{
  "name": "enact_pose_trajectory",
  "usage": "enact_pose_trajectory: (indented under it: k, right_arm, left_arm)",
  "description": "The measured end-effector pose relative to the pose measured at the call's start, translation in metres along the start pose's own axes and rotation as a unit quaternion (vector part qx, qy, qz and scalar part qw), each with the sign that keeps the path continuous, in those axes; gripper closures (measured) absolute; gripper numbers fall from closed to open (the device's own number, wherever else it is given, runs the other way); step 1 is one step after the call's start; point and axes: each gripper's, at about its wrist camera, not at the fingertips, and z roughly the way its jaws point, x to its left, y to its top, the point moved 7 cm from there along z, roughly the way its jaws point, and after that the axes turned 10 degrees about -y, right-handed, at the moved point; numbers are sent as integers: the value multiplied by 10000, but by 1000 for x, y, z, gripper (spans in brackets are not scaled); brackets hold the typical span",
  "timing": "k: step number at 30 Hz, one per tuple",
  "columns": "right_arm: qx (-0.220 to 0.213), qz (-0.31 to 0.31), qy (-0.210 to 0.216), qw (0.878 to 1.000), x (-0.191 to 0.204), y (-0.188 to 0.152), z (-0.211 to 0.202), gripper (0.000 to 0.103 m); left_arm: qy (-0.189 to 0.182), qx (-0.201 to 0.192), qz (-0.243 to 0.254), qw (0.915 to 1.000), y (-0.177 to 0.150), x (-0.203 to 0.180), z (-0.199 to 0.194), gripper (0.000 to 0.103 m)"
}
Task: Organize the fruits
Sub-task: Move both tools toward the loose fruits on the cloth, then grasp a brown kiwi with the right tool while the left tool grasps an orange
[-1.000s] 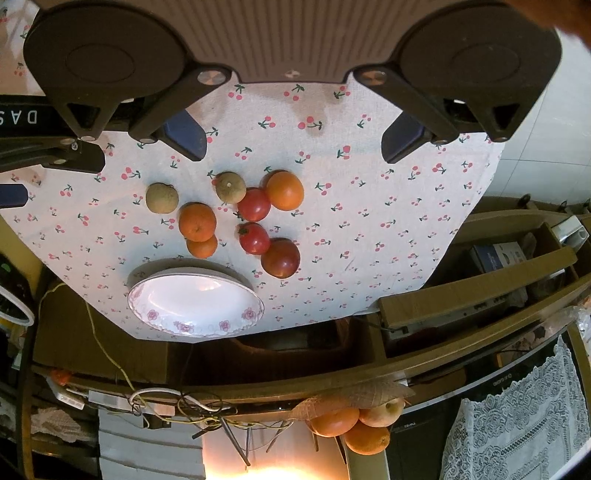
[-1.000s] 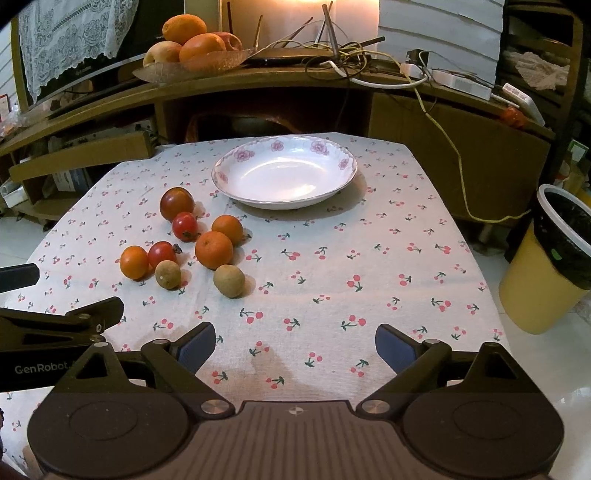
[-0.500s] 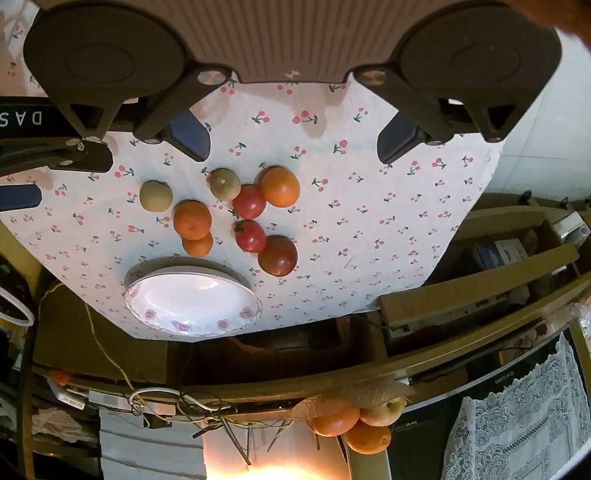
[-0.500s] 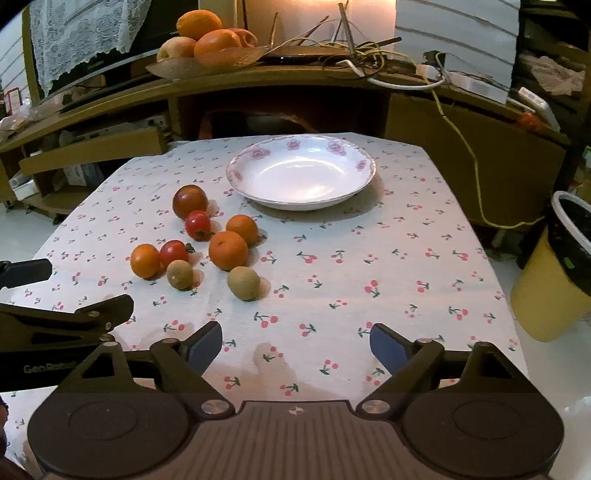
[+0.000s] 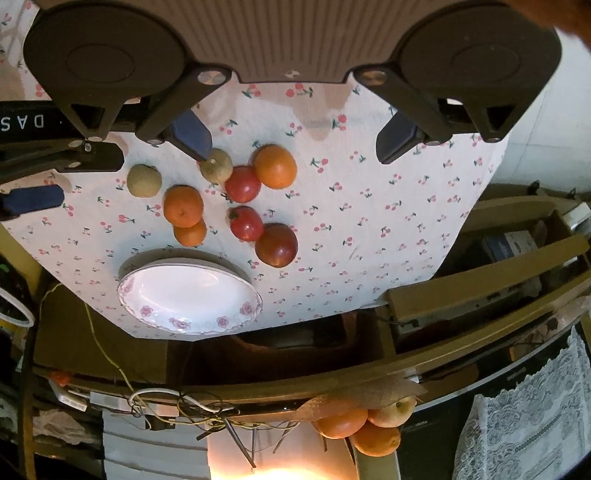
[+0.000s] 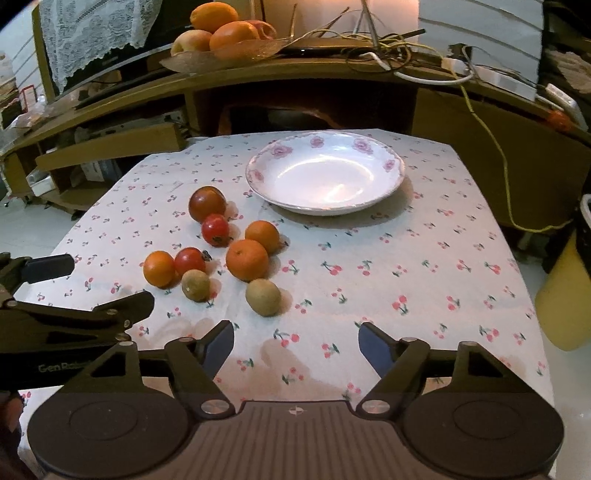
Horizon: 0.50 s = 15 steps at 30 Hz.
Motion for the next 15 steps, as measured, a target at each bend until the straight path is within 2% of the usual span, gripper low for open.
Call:
enact_pose_trajectory:
  k: [6, 9, 15]
  right_arm:
    - [43, -300, 235, 9993, 6, 11, 13, 36]
    - [69, -462, 362, 9983, 11, 15, 18, 36]
    - [203, -773, 570, 9952, 19, 18, 29, 43]
  left_arm:
    - [-167, 105, 92, 9998, 1, 7, 9, 3]
    - [-221, 135, 274, 9993, 1, 9, 13, 3]
    - [-503, 234, 480, 9973, 2, 10, 26, 4]
